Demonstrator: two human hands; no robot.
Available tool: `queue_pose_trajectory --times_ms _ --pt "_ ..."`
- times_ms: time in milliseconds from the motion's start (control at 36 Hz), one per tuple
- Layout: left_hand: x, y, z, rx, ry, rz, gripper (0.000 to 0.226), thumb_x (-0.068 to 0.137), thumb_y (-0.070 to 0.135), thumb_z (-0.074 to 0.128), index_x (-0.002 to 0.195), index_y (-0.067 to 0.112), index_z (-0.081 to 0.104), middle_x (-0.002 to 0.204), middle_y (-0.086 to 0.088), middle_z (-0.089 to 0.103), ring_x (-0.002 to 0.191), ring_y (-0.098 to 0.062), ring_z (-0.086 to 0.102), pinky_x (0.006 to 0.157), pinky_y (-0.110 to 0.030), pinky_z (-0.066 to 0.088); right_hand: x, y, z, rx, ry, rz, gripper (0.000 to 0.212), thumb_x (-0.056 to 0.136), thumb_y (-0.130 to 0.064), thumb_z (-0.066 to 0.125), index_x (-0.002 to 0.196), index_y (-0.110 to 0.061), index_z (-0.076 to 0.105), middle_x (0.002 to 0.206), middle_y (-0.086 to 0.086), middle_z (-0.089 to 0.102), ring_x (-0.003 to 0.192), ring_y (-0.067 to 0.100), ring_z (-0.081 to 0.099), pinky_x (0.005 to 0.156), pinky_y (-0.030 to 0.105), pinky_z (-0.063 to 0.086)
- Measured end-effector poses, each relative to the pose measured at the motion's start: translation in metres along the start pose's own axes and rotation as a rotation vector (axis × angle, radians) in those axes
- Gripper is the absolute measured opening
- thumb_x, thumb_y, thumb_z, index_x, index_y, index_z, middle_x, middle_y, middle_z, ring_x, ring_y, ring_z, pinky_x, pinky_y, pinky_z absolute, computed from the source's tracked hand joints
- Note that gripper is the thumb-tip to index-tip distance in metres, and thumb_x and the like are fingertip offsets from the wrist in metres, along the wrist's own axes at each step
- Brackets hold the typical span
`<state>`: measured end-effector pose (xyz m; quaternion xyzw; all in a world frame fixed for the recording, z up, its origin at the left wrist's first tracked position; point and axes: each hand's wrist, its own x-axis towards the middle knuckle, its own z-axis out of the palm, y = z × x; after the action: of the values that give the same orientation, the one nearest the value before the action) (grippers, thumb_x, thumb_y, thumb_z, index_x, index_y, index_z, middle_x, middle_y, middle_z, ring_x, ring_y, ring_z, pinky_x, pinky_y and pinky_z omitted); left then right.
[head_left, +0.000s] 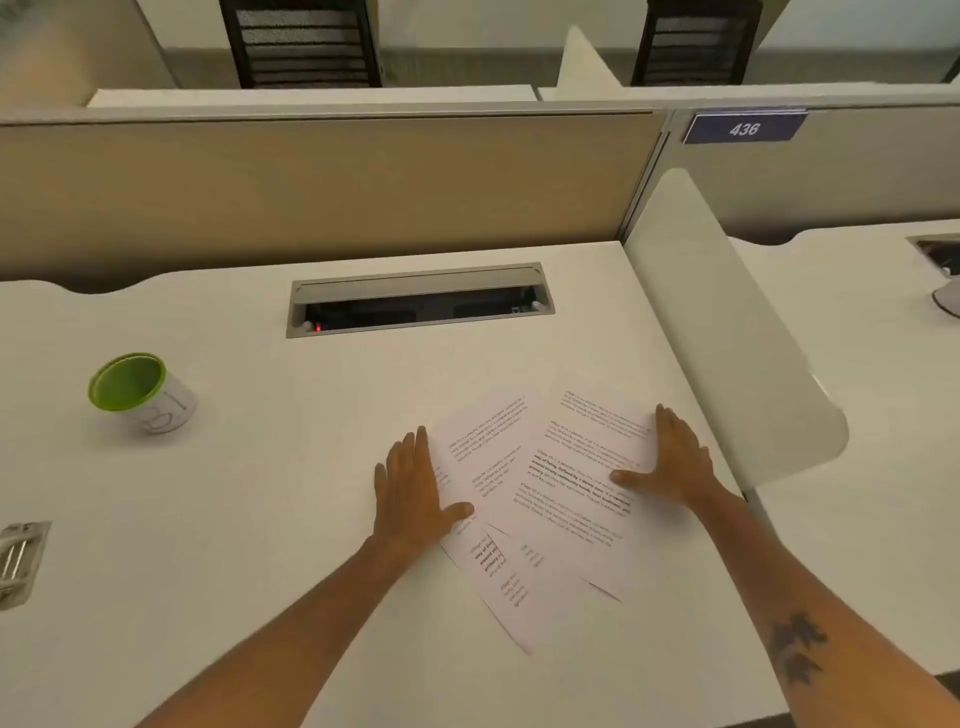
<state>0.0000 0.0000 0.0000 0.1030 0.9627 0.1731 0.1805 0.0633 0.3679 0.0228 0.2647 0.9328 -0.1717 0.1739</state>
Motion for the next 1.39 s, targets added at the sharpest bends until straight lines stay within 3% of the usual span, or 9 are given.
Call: queue_pose_trajectory --times_ms 306,417,556,667,833,1000,1139,1278,1389 --pt "0.004 -0.002 0.000 -0.061 0.081 -0.022 0.130 0.072 0.069 0.081 0.167 0.016 0.011 0.164 -0.004 0.038 0.151 -0.028 0.034 0.121 -0.049 0.030 0.001 0.010 0.011 0.056 0.052 -0.076 0.141 0.074 -0.072 0.081 0.169 -0.015 -0.005 0.176 0.008 0.016 0.164 0.027 0.013 0.131 0.061 0.009" --pt "0.010 -0.006 0.002 -0.077 0.094 -0.036 0.135 0.065 0.071 0.084 0.167 0.021 0.011 0.157 -0.002 0.043 0.144 -0.028 0.039 0.115 -0.049 0.035 0.002 0.008 0.014 0.119 0.100 -0.084 0.141 0.069 -0.065 0.089 0.170 -0.019 0.002 0.167 0.014 0.036 0.157 0.036 0.029 0.127 0.060 0.024" --pt "0.021 -0.007 0.002 -0.097 0.071 -0.062 0.145 0.057 0.071 0.089 0.167 0.027 0.007 0.154 -0.004 0.041 0.143 -0.029 0.037 0.116 -0.049 0.029 -0.001 0.001 0.018 0.317 0.151 -0.026 0.148 0.060 -0.045 0.102 0.169 -0.029 0.002 0.153 0.010 0.051 0.148 0.033 0.036 0.120 0.057 0.035" --pt "0.029 -0.007 -0.002 -0.091 0.065 -0.068 0.145 0.057 0.069 0.091 0.167 0.028 0.007 0.151 -0.003 0.043 0.141 -0.028 0.038 0.114 -0.048 0.026 -0.003 -0.003 0.018 0.547 0.181 -0.011 0.150 0.061 -0.016 0.104 0.169 -0.028 0.001 0.164 0.008 0.039 0.152 0.031 0.037 0.120 0.050 0.037" --pt "0.038 -0.009 -0.007 -0.107 0.056 -0.106 0.123 0.067 0.064 0.087 0.165 0.027 0.024 0.156 0.002 0.051 0.142 -0.025 0.044 0.112 -0.047 0.021 -0.004 -0.007 0.015 0.760 0.187 0.051 0.131 0.078 -0.001 0.091 0.170 -0.026 0.002 0.167 0.014 0.039 0.154 0.033 0.039 0.123 0.052 0.038" --pt "0.044 -0.010 -0.011 -0.180 0.065 -0.138 0.106 0.072 0.055 0.088 0.160 0.029 0.034 0.146 0.003 0.062 0.136 -0.022 0.050 0.110 -0.044 0.020 0.001 -0.024 0.014 0.793 0.149 -0.012 0.105 0.084 0.007 0.082 0.168 -0.022 0.026 0.162 0.011 0.049 0.149 0.035 0.047 0.120 0.056 0.043" --pt "0.045 -0.010 -0.012 -0.256 0.074 -0.162 0.075 0.078 0.054 0.086 0.143 0.034 0.055 0.138 0.004 0.067 0.133 -0.022 0.054 0.110 -0.044 0.021 0.007 -0.047 0.018 0.781 0.102 -0.098 0.091 0.088 0.007 0.077 0.164 -0.020 0.037 0.158 0.008 0.054 0.145 0.032 0.052 0.118 0.053 0.047" --pt "0.048 -0.007 -0.013 -0.282 0.094 -0.153 0.042 0.083 0.067 0.073 0.112 0.038 0.063 0.111 0.014 0.070 0.101 -0.015 0.060 0.103 -0.043 0.026 0.011 -0.071 0.024 0.724 0.067 -0.141 0.083 0.091 0.002 0.076 0.163 -0.020 0.040 0.158 0.008 0.055 0.143 0.031 0.055 0.117 0.051 0.048" --pt "0.049 -0.003 -0.011 -0.281 0.117 -0.167 0.039 0.085 0.074 0.065 0.102 0.040 0.060 0.098 0.019 0.063 0.090 -0.013 0.056 0.100 -0.044 0.027 0.011 -0.086 0.029 0.672 0.057 -0.182 0.076 0.090 0.003 0.074 0.158 -0.017 0.047 0.151 0.007 0.061 0.136 0.029 0.059 0.115 0.043 0.050"
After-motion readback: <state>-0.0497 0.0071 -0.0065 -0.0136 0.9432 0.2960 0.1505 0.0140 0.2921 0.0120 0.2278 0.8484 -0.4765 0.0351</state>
